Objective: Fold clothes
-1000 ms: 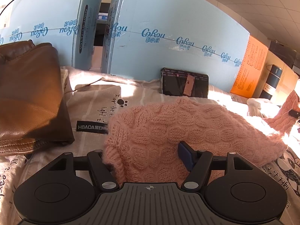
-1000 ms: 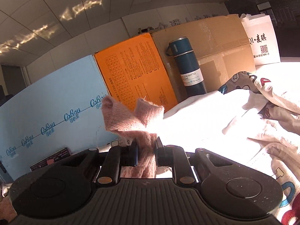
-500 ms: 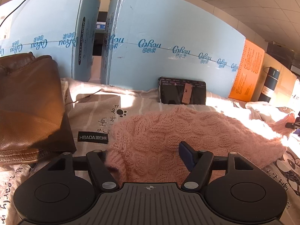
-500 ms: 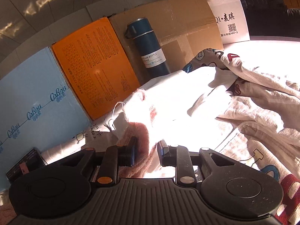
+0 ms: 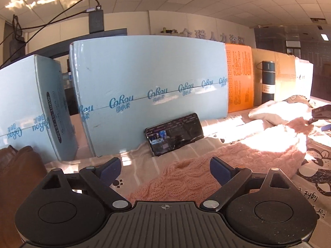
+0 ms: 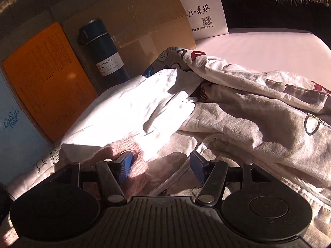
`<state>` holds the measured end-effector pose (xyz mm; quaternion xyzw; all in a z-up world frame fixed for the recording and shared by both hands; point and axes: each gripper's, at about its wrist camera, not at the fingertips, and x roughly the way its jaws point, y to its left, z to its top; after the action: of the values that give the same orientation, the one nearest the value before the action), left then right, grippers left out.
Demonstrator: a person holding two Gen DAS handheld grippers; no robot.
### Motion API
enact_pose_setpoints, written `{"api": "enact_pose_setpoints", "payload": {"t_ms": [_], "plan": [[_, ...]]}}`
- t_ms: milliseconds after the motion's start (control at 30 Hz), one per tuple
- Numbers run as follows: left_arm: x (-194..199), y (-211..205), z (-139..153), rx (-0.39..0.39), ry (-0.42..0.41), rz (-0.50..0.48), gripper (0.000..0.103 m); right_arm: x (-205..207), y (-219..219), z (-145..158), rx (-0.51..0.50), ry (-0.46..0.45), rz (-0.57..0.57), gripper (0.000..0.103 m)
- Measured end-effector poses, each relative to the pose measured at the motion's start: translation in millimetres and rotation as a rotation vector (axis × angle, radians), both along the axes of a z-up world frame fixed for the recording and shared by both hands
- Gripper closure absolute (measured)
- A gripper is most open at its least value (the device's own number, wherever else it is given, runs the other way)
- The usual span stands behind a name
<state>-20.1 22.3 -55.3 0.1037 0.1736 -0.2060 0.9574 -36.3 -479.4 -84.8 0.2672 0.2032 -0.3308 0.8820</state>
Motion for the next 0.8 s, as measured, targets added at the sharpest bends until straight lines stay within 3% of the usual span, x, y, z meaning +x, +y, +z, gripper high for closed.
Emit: {"api": "enact_pose_setpoints", "payload": {"t_ms": [67,167,233,333,367,433,533,667,800], "plan": [[14,-11,0,0.046,0.036,-0.069,0.008,-5,-1,3,-0.028,-0.026,-0.044,0.037],[40,-22,-8,0.102,0.132,-0.114,0.008,-17,-1,9,-0.018,-0.137,-0.015,0.033],[56,-23,-18,0.105,0.232,-0.108,0.008,-20,4,13,-0.034,-0.184,0.026,0.027],[62,-22,-32,0.086,0.302,-0.107,0.012,-17,13,17,-0.061,-0.193,0.078,0.025],[60,-22,-34,0.085,0.296,-0.117,0.018,-16,15,17,-0.065,-0.189,0.090,0.025],[55,-22,-34,0.073,0.282,-0.138,0.051,-12,20,18,-0.080,-0.187,0.112,0.025],[41,-23,-30,0.096,0.218,-0.146,0.076,-14,28,20,-0.112,-0.208,0.143,0.025],[9,-24,-19,0.114,0.091,-0.140,0.083,-18,45,25,-0.178,-0.243,0.216,0.025],[-25,-26,-13,0.085,0.008,-0.154,0.084,-20,72,30,-0.240,-0.308,0.460,0.019]]}}
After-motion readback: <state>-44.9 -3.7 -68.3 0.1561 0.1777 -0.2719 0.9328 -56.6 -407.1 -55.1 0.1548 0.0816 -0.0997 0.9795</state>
